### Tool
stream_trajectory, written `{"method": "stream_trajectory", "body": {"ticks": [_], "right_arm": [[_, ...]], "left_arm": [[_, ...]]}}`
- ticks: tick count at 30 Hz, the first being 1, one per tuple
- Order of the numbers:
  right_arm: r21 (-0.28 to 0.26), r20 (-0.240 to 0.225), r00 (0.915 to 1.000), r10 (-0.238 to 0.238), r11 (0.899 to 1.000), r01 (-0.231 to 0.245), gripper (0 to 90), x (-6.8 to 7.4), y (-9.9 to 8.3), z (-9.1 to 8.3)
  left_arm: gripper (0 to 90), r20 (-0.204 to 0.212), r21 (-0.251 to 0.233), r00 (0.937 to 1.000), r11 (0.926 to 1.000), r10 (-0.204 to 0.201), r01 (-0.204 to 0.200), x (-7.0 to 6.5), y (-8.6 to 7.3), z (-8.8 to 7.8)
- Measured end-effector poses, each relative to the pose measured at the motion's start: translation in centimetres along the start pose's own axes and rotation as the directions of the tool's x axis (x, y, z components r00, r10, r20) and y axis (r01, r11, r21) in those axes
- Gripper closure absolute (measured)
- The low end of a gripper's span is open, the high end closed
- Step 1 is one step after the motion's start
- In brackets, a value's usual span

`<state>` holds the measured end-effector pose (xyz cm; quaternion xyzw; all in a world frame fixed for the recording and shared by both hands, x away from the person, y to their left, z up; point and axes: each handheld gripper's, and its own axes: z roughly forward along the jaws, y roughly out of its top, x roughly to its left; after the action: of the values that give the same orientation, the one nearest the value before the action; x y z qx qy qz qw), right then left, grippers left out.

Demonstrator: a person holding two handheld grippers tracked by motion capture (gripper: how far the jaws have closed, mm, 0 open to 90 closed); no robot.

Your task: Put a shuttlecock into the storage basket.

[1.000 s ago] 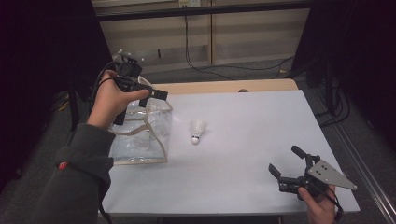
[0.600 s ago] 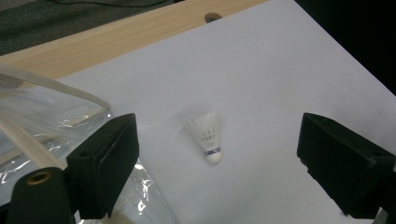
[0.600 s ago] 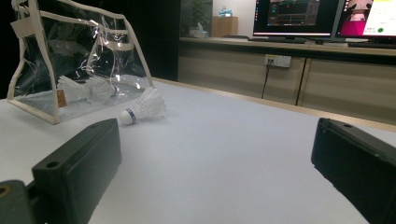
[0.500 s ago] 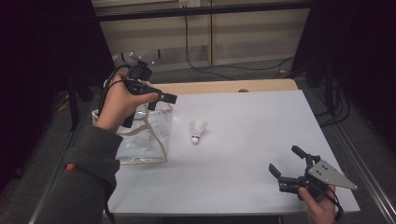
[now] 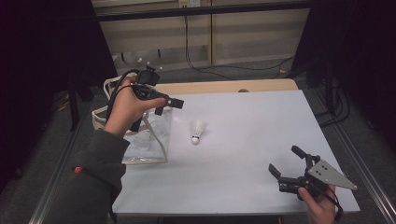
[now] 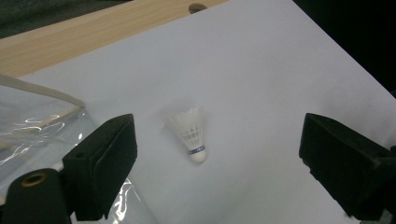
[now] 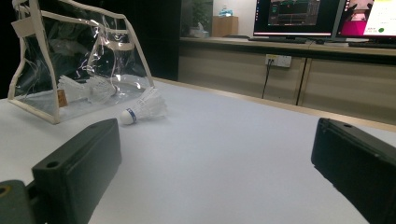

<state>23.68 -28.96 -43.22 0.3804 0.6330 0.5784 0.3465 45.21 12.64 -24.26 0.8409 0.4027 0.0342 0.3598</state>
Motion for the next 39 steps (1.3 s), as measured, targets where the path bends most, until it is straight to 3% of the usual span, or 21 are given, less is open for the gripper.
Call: {"method": "stream_trajectory", "body": {"ticks": [19,39], "right_arm": [[0.001,-0.002,1.0,0.0,1.0,0.0,1.7,0.1,0.0,0.0],[-0.002,0.001,1.0,-0.002,1.0,0.002,1.7,0.0,0.0,0.0]], "left_arm": [[9.4,0.016,0.023,0.9993,0.9991,0.035,-0.035,-1.7,-0.7,2.3],[7.0,0.021,0.034,0.9997,0.9993,0.016,-0.017,-2.2,-1.8,4.7]]}}
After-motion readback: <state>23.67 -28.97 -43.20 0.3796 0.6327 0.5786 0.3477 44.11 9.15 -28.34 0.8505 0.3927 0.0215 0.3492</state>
